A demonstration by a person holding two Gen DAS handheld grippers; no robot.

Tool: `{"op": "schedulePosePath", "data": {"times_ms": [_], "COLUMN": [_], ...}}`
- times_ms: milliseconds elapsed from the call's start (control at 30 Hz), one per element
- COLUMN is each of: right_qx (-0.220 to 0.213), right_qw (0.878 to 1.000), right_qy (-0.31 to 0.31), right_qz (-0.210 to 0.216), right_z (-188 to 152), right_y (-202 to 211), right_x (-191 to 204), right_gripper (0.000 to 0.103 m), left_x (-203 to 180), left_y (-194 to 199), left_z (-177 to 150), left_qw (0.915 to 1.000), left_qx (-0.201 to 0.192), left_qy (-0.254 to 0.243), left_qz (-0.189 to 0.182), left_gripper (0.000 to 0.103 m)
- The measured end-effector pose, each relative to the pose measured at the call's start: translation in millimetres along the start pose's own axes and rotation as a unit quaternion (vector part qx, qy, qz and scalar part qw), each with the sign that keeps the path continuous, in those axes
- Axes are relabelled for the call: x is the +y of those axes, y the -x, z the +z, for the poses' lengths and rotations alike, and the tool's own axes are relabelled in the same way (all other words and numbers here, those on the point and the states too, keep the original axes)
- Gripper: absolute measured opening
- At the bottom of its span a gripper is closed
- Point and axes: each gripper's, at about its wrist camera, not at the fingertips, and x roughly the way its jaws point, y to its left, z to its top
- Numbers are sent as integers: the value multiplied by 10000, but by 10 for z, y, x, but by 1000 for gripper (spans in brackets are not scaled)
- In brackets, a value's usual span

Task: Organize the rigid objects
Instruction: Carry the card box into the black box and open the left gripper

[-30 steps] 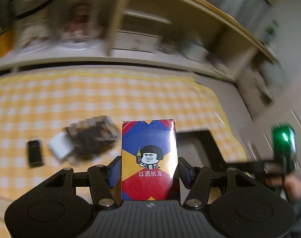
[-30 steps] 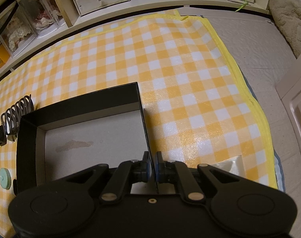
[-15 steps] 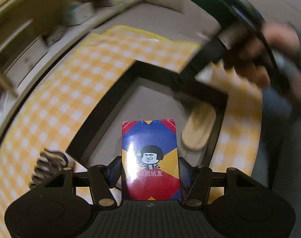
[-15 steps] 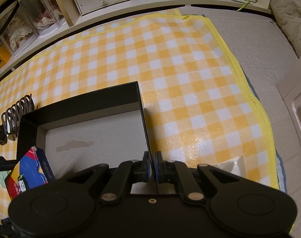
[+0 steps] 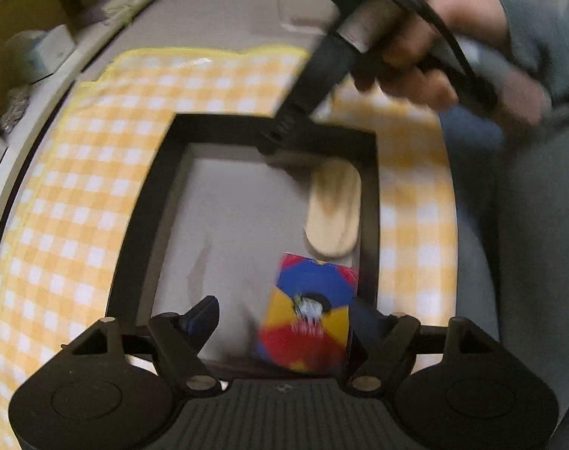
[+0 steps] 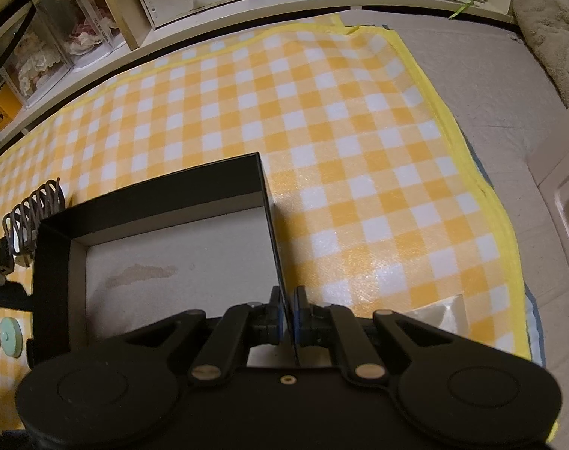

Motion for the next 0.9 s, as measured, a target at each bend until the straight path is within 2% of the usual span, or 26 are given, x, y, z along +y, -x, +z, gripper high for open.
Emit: {"op": "schedulePosePath", "data": {"times_ms": [67,133,200,300,433,633,733,900], "right_qx": [-3,-7,-8,-8,-6,-5,-4,-7], "right_qw": [10000,10000,10000,10000,10000,10000,10000,10000], "right_qy": [3,13,16,17,14,14,15,21], "right_qz": [4,3,1,-1,3,1,1,3], "right_z": [1,4,5,5,5,7,6,10], "right_y": [-3,-3,-3,-4,-4,-5,-5,-10], "right_x": [1,2,1,-1,-3,-7,-8,-4], "right_gripper": [6,6,6,6,6,6,6,6], "left_x": [93,152,197,251,279,281,217,96], "left_y": [18,-9,-61,-131,-99,159,277,447], "left_z": [-6,11,20,27,17,-78,-118,-206], "left_qw": [9990,9972,9951,9914,9856,9654,9590,9470], "left_qx": [-179,-240,-187,-77,-172,-564,-673,-763], "left_qy": [404,710,965,1289,1619,2503,2711,3066], "left_qz": [-82,-4,94,225,460,460,485,581], "left_gripper": [76,71,53,48,48,49,50,70]}}
